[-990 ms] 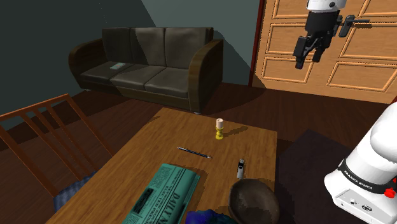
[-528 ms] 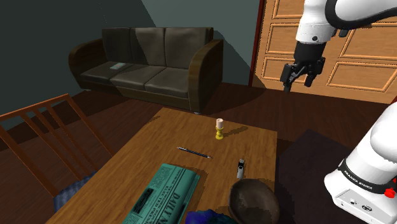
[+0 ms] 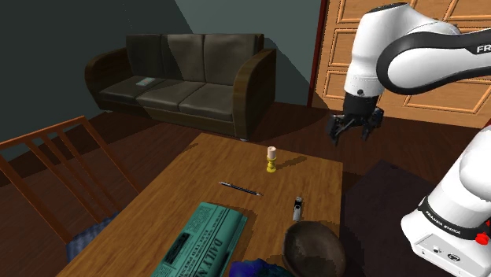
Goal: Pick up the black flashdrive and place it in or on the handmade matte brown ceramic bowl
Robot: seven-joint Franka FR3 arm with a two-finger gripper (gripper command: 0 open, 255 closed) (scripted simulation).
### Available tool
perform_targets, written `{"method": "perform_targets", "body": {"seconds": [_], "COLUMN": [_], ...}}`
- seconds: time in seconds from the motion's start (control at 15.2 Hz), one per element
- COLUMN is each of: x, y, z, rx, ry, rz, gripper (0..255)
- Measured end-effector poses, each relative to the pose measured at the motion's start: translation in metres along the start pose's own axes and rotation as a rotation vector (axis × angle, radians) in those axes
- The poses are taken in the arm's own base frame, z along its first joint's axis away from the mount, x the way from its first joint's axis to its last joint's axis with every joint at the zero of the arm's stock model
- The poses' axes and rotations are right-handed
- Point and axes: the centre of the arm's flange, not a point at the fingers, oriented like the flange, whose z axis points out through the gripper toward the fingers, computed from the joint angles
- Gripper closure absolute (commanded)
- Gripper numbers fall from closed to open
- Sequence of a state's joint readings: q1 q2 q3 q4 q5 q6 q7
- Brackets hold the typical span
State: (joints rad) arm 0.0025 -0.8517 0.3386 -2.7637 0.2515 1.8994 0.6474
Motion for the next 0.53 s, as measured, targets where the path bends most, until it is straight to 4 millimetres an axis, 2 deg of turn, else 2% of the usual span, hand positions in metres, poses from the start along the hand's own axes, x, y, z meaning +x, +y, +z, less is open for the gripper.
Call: {"method": "perform_targets", "body": {"seconds": [0.33,0.53], "x": [-0.018,-0.021], "y": [-0.040,-0.064], "z": [0.052,0.085], "rx": [-0.003,-0.004], "ry": [0.003,0.004], "rz": [0.118,0.191], "gripper": [0,0]}}
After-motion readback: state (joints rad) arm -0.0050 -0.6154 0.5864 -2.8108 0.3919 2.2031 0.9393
